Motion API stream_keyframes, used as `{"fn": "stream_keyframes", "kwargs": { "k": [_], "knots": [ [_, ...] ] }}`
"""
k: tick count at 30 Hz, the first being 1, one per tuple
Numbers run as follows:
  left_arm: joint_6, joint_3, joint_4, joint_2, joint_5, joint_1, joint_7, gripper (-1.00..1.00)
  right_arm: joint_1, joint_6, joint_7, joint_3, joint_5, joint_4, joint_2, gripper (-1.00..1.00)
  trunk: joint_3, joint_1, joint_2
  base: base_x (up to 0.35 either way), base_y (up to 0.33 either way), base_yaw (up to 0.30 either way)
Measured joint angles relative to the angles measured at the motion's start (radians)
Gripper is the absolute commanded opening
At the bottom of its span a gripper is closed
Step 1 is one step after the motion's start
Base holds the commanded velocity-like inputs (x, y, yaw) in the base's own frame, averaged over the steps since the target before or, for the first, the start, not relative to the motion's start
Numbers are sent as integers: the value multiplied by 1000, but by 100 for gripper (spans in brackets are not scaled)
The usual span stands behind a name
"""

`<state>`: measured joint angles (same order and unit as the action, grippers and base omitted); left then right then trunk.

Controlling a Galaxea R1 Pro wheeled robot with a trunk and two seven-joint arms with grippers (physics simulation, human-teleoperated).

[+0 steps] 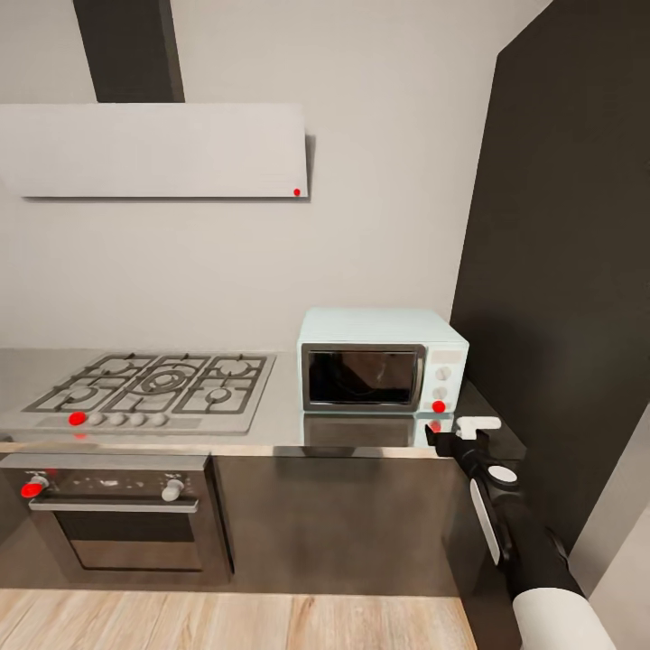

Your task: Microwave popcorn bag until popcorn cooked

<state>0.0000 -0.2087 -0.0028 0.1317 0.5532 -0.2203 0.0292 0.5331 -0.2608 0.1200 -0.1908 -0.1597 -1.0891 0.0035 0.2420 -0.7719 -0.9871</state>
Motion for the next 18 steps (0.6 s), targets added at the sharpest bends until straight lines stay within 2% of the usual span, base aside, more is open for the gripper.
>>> {"fn": "stream_keyframes", "kwargs": {
  "k": [10, 18],
  "knots": [
    [0, 1, 0, -3, 1, 0, 0, 100, 0, 1, -1, -1, 1, 1, 1, 100, 0, 0, 0, 245, 0, 0],
    [0, 1, 0, -3, 3, 0, 0, 100, 0, 2, 0, -2, 1, 30, -1, 100, 0, 0, 0, 28, 0, 0]
  ]
}}
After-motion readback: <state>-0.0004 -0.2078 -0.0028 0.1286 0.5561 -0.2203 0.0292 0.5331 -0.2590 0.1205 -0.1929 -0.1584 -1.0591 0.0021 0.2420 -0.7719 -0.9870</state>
